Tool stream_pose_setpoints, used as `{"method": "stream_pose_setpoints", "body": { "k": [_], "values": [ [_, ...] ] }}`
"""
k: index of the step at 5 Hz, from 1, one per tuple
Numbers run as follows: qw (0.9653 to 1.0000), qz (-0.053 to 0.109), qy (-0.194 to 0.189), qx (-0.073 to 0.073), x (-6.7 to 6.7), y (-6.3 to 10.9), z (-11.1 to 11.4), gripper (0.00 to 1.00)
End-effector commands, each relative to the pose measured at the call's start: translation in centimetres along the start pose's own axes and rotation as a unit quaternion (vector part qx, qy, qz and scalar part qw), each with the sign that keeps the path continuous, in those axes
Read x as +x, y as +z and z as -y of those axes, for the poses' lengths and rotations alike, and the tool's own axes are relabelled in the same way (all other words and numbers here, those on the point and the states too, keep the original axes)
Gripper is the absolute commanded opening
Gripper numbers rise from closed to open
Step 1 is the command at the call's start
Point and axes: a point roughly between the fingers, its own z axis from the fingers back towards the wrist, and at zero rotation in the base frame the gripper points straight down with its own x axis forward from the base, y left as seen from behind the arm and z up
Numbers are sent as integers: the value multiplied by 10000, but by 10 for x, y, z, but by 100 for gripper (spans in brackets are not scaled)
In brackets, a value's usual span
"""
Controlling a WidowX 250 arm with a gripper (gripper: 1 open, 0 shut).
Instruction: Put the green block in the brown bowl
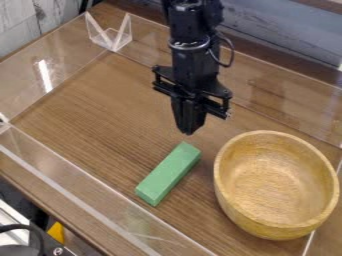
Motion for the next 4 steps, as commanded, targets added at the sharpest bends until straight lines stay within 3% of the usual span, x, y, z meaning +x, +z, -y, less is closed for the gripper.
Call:
{"method": "stream_pose_setpoints", "body": {
  "k": [1, 2, 4],
  "values": [
    [9998, 190, 19, 80, 12, 10, 0, 0],
    [9998, 196, 28, 80, 6, 12, -1, 100],
    [9997, 199, 90, 123, -6, 10, -4, 100]
  ]
}}
